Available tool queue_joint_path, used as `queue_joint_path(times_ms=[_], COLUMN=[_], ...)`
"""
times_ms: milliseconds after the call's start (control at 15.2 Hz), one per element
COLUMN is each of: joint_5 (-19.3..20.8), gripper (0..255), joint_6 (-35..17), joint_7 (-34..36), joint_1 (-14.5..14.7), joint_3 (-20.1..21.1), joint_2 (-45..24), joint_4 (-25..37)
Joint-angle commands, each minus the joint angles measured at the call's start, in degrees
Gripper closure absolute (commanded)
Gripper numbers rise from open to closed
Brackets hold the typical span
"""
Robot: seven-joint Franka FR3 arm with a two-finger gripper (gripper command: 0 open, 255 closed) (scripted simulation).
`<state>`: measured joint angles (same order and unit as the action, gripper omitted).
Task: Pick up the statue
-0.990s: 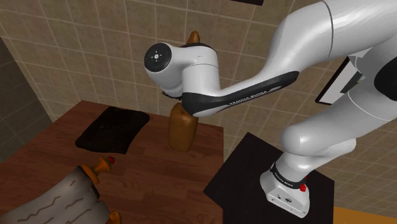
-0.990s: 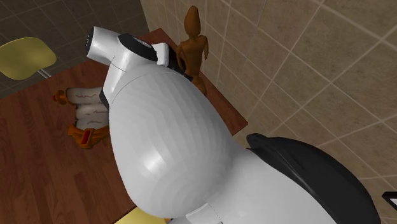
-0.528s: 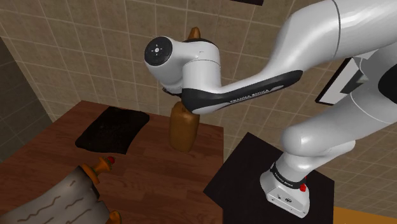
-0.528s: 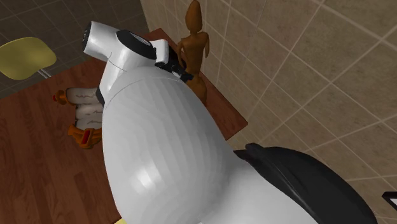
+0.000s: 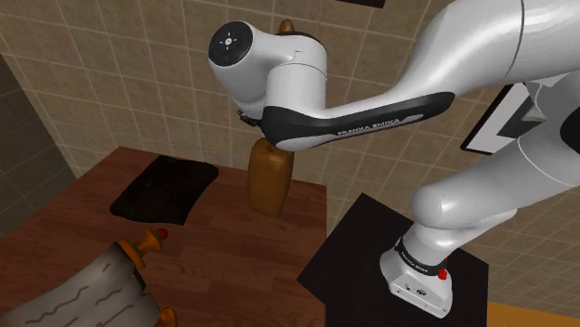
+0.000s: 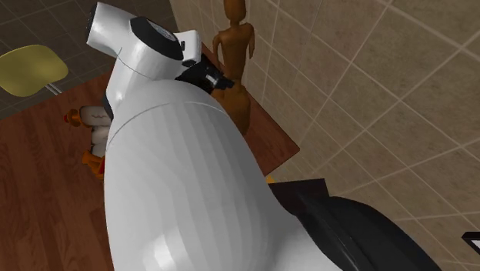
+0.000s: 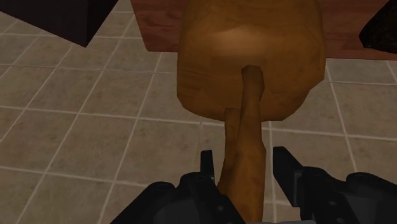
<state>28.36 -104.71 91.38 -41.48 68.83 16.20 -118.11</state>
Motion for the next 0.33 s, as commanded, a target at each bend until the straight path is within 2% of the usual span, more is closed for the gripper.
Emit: queue_joint_path(times_ms=[0, 264], joint_5=[-0.47, -0.94], gripper=[255, 255], joint_6=[1.18, 2.23], joint_7=[-1.08, -2.25], joint_1=[0.41, 0.78], joint_3=[-0.61, -1.35], joint_2=[0.53, 1.02], joint_4=[1.36, 2.53])
